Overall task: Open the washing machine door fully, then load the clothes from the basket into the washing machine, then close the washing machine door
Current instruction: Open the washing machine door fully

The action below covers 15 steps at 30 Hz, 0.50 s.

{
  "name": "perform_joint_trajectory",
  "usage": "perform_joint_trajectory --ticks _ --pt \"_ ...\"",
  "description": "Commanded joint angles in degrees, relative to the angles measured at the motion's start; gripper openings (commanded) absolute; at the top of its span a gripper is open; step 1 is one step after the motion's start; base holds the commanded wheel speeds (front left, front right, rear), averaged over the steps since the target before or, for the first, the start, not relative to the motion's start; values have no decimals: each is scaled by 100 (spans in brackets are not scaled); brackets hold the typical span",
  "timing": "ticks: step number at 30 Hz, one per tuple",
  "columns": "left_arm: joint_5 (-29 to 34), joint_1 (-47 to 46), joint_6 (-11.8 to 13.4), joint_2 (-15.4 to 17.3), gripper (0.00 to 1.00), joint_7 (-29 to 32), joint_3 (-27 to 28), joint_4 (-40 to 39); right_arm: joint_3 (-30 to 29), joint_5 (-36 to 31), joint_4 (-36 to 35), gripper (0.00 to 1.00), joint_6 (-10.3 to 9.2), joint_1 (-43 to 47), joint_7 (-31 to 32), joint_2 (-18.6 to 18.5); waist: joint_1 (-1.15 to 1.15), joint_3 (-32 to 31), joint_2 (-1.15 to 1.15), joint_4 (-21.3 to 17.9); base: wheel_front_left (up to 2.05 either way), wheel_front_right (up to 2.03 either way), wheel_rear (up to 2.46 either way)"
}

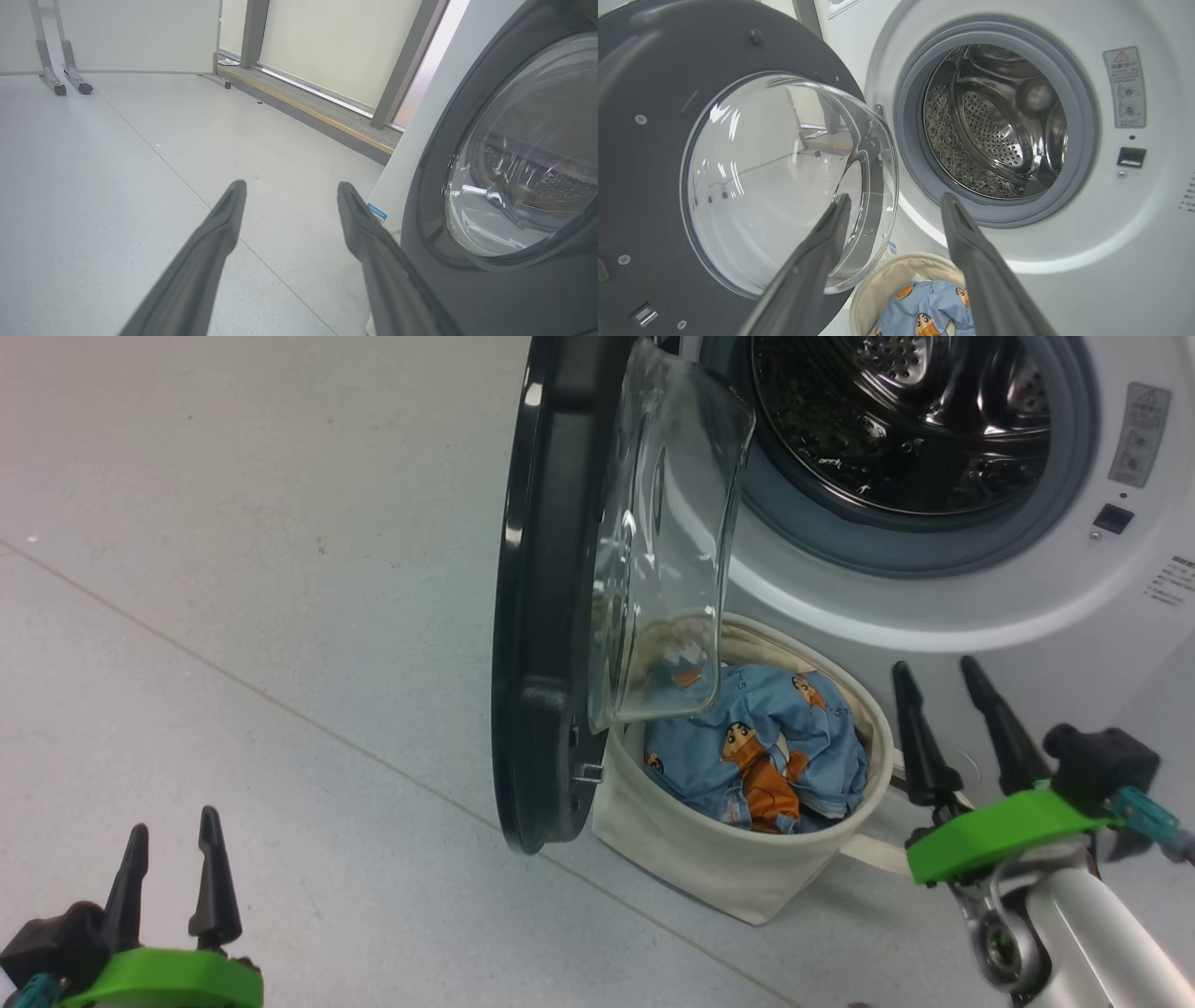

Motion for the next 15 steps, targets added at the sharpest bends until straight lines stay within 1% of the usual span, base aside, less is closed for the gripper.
perform_joint_trajectory --ticks 1,4,7,15 --pt "-37 -197 -33 122 100 -28 171 -246 -205 -215 -365 100 3 98 -68 86 0 3 -1 -8 0 0 0" --pt "-24 -175 -33 109 100 -28 177 -284 -444 -343 -437 100 3 381 -69 243 0 -38 -1 -12 0 0 0" --pt "5 -162 -33 105 100 -28 163 -339 -513 -394 -372 100 3 501 -70 388 0 -47 -1 -23 0 0 0" --pt "166 -163 -33 88 100 -28 197 -376 -502 -510 -69 100 3 522 -70 469 0 -45 -1 -35 0 0 0"
